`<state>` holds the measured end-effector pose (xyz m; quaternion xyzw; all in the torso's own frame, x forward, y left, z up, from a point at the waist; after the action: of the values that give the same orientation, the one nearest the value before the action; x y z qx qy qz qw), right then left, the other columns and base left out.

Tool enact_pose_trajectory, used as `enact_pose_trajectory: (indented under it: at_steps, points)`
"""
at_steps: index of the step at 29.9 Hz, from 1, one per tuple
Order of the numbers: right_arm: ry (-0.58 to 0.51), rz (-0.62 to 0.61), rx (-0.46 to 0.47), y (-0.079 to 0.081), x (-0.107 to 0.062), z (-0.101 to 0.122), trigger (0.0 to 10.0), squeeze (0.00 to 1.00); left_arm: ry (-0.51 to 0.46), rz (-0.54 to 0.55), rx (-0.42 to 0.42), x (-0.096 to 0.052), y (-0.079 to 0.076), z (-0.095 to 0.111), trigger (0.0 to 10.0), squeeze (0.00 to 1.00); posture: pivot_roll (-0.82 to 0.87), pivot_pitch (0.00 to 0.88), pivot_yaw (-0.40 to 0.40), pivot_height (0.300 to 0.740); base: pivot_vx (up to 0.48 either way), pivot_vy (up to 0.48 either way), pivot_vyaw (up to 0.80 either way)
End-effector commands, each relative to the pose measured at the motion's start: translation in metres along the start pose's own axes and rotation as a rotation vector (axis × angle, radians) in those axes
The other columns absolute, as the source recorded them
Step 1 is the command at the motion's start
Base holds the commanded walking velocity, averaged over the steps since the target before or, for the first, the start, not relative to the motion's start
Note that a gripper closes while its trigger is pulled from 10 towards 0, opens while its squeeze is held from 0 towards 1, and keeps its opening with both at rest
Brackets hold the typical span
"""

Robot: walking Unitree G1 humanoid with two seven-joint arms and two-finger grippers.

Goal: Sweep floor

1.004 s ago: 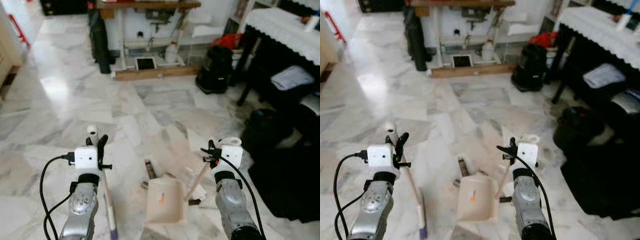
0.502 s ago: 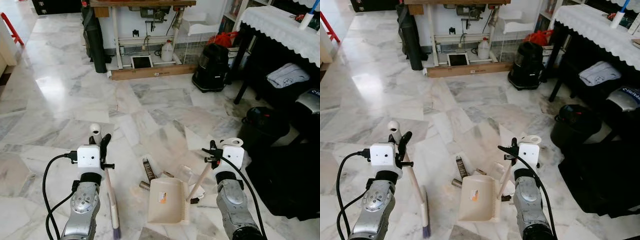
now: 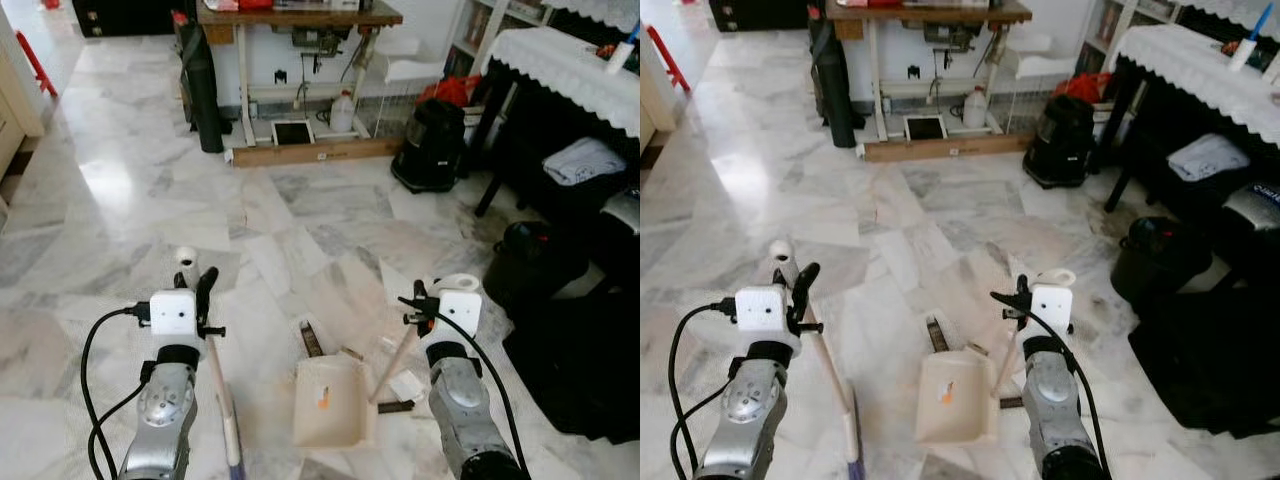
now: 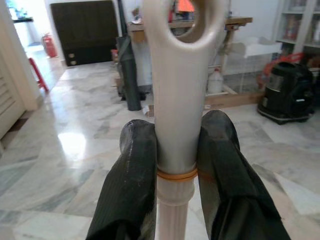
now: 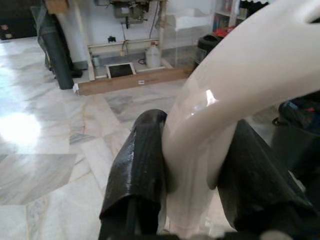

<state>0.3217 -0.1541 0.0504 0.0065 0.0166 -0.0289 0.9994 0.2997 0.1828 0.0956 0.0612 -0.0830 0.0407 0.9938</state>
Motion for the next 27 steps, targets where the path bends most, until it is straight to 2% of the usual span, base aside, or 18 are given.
enact_pose_trajectory:
  at_steps: [1,17,22,27]
  points:
    - [-0.052,-0.007,-0.004,-0.0035,0.0037,0.0107,10.0,0.0,-0.039,0.002,-0.008,0.004,0.0001,0.0087,10.0,0.0,0.1,0.044,-0.047,0.74,0.0,0.352,0.0]
    - [-0.037,-0.011,0.015,-0.003,0.0032,0.0082,10.0,0.0,-0.04,0.001,-0.007,0.0038,0.0007,0.0091,10.0,0.0,0.1,0.05,-0.043,0.74,0.0,0.354,0.0]
    - [-0.04,-0.005,0.013,-0.0016,0.0035,0.0086,10.0,0.0,-0.04,0.001,-0.006,0.004,0.0007,0.0094,10.0,0.0,0.1,0.053,-0.043,0.74,0.0,0.352,-0.79]
    - [-0.049,-0.004,0.003,-0.0019,0.0034,0.0098,10.0,0.0,-0.04,0.0,-0.007,0.0044,0.0003,0.0095,10.0,0.0,0.1,0.055,-0.044,0.74,0.0,0.348,0.0]
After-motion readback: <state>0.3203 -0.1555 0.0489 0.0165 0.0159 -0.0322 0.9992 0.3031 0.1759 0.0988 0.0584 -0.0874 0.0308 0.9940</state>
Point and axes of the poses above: a point about 5 cm out from each wrist's last joint towards the gripper, its own x axis pointing out of the wrist towards the gripper, its own z axis along the axis of the wrist's last joint, y = z × x, the point moved 2 cm from there along x, pointing out of the wrist towards the gripper
